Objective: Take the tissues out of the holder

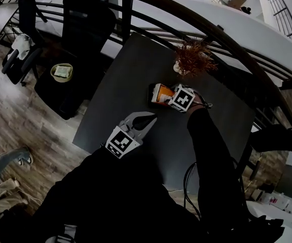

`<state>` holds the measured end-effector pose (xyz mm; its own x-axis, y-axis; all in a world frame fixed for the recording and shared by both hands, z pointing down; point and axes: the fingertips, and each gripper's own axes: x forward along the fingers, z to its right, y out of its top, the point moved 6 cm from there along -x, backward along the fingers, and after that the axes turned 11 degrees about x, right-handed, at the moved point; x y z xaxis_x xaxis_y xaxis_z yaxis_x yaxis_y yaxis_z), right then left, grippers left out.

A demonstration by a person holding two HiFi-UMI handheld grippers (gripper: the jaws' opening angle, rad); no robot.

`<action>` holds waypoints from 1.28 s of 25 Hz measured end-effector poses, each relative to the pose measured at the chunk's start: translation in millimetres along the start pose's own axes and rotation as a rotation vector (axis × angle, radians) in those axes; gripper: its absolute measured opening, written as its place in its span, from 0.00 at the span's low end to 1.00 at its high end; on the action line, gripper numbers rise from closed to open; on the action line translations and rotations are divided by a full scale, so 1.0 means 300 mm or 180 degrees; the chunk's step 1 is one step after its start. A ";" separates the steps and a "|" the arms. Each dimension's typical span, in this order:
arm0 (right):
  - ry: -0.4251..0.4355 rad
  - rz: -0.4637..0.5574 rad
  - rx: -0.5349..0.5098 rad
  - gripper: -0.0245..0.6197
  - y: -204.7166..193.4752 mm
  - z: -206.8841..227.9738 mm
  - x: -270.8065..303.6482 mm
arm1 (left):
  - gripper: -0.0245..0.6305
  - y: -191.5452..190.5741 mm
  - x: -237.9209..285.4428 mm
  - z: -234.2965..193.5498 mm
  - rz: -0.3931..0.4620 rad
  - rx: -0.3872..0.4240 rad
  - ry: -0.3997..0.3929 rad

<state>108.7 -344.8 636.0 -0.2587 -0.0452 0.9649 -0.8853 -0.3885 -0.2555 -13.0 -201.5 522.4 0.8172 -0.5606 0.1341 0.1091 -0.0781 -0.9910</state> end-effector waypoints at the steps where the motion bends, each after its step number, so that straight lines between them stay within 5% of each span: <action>1: -0.0032 0.0028 0.0061 0.43 0.005 0.000 -0.033 | 0.05 0.010 0.001 0.004 0.0017 0.0016 -0.0014; 14: -0.0159 0.0069 0.0354 0.44 -0.267 -0.055 -0.290 | 0.05 0.089 0.071 0.174 0.0087 0.0187 -0.0304; 20: 0.0032 -0.0028 0.0287 0.44 -0.368 -0.167 -0.242 | 0.05 0.090 0.092 0.219 0.0052 0.0208 -0.0379; 32: 0.0208 -0.0124 0.0216 0.44 -0.359 -0.332 0.033 | 0.05 0.048 0.059 0.219 -0.0073 0.0190 -0.0331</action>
<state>163.1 -211.7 667.1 -0.2513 0.0305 0.9674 -0.8675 -0.4503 -0.2111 40.2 -158.3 510.4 0.8681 -0.4704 0.1587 0.1593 -0.0389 -0.9865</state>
